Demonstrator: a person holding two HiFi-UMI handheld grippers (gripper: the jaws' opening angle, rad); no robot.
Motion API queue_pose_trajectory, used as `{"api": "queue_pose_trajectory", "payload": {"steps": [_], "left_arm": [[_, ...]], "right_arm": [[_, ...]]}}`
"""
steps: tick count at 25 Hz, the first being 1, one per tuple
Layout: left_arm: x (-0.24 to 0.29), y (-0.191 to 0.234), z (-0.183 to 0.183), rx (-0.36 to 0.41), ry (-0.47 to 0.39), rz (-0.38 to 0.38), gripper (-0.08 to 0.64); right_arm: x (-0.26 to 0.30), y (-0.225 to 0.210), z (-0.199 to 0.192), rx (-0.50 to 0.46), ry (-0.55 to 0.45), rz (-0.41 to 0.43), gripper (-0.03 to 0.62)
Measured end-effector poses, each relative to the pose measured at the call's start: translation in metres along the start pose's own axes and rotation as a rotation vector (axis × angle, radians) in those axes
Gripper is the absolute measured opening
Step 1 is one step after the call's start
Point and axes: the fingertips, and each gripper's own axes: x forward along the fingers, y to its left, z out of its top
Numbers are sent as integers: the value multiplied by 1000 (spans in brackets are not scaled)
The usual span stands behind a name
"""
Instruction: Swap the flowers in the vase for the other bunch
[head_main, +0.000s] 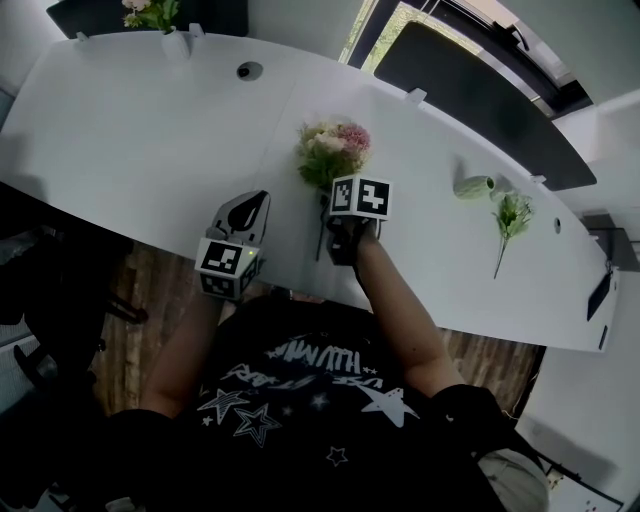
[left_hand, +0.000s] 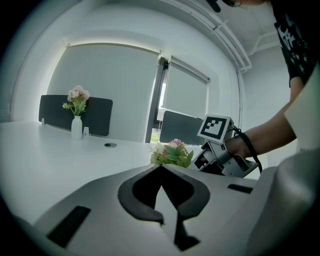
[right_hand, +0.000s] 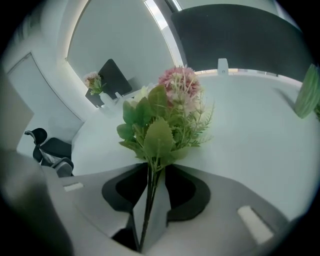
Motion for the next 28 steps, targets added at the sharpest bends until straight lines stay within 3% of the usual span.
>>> {"api": "queue_pose_trajectory", "payload": {"steps": [8, 12, 17, 28], "left_arm": [[-6, 3, 5, -20, 6, -10, 8], [0, -3, -4, -10, 18, -34, 8], [14, -23, -4, 15, 15, -98, 8], [46, -90, 16, 77, 44, -227, 8]], "right_arm": [[-9, 4, 1, 66, -38, 95, 58], [-24, 10, 2, 190, -118, 207, 58], [-53, 1, 7, 275, -243, 254, 57], [-152, -31, 36, 221, -544, 283, 58]]}}
